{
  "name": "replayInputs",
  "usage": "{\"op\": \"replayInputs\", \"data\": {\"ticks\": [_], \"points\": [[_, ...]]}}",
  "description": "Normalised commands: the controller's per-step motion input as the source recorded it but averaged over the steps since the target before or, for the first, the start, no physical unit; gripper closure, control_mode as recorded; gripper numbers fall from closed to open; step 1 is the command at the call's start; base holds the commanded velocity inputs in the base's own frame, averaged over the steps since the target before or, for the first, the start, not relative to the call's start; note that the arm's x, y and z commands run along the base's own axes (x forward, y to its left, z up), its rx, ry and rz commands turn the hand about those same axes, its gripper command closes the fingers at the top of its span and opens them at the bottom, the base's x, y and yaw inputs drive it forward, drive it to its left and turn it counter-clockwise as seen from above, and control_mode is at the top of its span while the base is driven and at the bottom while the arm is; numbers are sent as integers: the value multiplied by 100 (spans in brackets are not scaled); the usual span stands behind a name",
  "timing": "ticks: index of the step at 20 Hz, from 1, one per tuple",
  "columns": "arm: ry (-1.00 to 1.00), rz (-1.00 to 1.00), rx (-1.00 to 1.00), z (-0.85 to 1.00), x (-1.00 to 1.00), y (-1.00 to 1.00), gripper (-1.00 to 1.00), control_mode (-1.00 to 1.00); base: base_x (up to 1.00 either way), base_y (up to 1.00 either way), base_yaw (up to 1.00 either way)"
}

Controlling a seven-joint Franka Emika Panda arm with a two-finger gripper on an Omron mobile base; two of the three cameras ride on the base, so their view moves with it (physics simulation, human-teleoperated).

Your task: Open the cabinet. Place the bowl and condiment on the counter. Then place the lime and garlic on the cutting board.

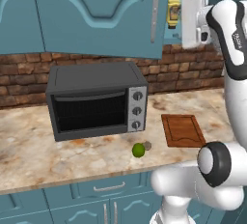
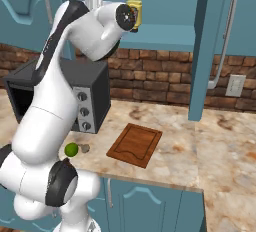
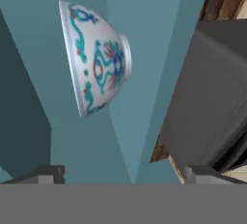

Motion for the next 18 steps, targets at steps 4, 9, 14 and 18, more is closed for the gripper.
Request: {"op": "replayInputs", "data": {"ticks": [4, 9, 14, 18], "points": [[4, 61, 1, -16, 51, 73, -100, -100, 0, 0, 0], [-1, 68, -4, -11, 4, 99, -100, -100, 0, 0, 0], [-8, 53, -9, 0, -85, 100, -100, -100, 0, 0, 0], [-14, 31, -5, 0, -100, 100, -100, -100, 0, 0, 0]]}}
